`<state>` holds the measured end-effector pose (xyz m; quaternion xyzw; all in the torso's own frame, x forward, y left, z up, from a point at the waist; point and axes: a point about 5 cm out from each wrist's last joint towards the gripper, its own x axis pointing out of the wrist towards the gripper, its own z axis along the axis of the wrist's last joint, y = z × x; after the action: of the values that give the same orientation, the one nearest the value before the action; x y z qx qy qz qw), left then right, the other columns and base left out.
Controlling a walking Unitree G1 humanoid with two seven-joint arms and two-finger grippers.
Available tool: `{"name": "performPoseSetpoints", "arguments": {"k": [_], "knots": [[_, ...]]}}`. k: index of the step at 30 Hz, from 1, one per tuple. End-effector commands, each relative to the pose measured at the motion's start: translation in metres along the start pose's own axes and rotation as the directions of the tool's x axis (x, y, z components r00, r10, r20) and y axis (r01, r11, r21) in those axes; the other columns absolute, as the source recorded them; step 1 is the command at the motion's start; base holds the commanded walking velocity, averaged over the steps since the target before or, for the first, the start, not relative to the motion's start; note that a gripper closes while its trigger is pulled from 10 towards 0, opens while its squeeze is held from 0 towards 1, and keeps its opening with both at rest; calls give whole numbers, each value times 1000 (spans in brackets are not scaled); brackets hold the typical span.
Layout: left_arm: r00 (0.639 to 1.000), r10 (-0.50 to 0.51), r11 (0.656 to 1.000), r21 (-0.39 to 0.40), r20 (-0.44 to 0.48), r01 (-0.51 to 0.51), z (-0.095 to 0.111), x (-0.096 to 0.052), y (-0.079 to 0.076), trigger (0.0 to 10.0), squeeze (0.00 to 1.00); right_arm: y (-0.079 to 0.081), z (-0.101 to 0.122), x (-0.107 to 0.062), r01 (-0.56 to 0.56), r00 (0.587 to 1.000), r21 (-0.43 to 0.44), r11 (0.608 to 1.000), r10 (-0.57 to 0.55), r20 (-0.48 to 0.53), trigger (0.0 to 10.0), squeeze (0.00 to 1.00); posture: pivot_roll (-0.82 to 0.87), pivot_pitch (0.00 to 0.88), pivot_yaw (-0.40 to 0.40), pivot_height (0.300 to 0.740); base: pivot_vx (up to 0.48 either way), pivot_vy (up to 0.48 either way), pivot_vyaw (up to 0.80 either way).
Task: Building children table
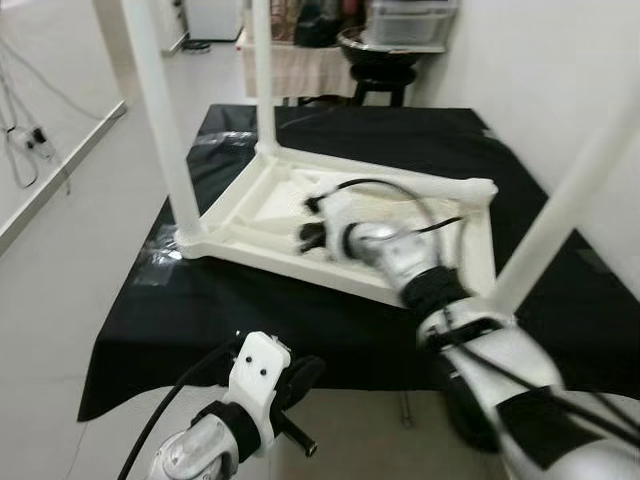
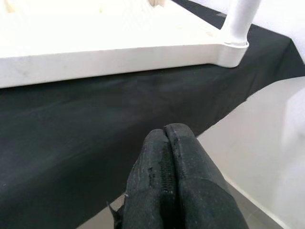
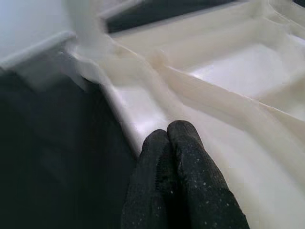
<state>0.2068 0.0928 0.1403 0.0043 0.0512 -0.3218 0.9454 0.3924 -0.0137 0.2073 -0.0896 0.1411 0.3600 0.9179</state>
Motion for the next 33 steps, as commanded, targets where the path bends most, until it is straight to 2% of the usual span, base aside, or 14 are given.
{"name": "performPoseSetpoints", "arguments": {"k": [1,3,9,10,11,14,16,20,22,24,26,27,32,33], "knots": [[1000,-3,1000,17,-20,3,-2,0,-1,10000,0,11,10,3,-29,999,-8,1000,29,45,10000,0,44,54,-67,740,0,0,0],[1000,-6,1000,29,-23,7,-1,1,-1,10000,0,33,11,8,-143,988,-82,986,148,49,10000,0,47,52,-66,740,0,0,0],[1000,-5,999,35,-25,5,-2,3,1,10000,0,21,-11,4,-178,983,-120,977,171,-67,10000,0,34,47,-66,740,0,0,0],[1000,-3,999,34,-22,4,-2,5,1,10000,0,-10,-23,-8,-106,987,-114,988,91,-130,10000,1000,27,43,-70,740,0,0,0],[1000,-3,999,34,-22,4,-2,5,1,10000,0,-10,-23,-8,-106,987,-114,988,91,-130,10000,1000,27,43,-70,740,0,0,0],[1000,0,1000,31,-17,1,-2,7,0,10000,0,-54,-31,-33,-20,981,-182,983,-15,-192,10000,1000,24,42,-74,740,0,0,0],[1000,1,1000,31,-16,-1,-2,8,0,10000,0,-68,-36,-44,-27,972,-218,976,-25,-234,10000,1000,22,40,-75,740,0,0,0],[1000,2,1000,30,-15,-2,-2,9,0,10000,0,-78,-41,-54,-41,961,-247,968,-30,-277,10000,1000,21,40,-75,740,0,0,0],[1000,3,1000,29,-14,-2,-2,10,0,10000,0,-89,-50,-66,-80,937,-281,956,-24,-350,10000,1000,16,38,-72,740,0,0,0],[1000,1,1000,29,-12,0,-2,12,0,10000,0,-101,-68,-89,-214,872,-323,922,31,-489,10000,965,7,32,-73,740,0,0,0],[1000,1,1000,29,-12,0,-2,12,0,10000,0,-101,-68,-89,-214,872,-323,922,31,-489,10000,965,7,32,-73,740,0,0,0],[1000,0,1000,30,-9,1,-2,13,0,10000,0,-104,-77,-101,-288,820,-308,907,67,-568,10000,0,4,28,-74,740,0,0,0],[1000,0,1000,32,-8,0,-2,13,0,10000,0,-107,-78,-102,-260,813,-296,919,43,-580,10000,0,3,27,-74,740,0,0,0],[1000,3,999,35,-6,-3,-2,15,0,10000,0,-117,-76,-101,-118,808,-283,952,-74,-585,10000,0,3,23,-74,740,0,0,0]]}}
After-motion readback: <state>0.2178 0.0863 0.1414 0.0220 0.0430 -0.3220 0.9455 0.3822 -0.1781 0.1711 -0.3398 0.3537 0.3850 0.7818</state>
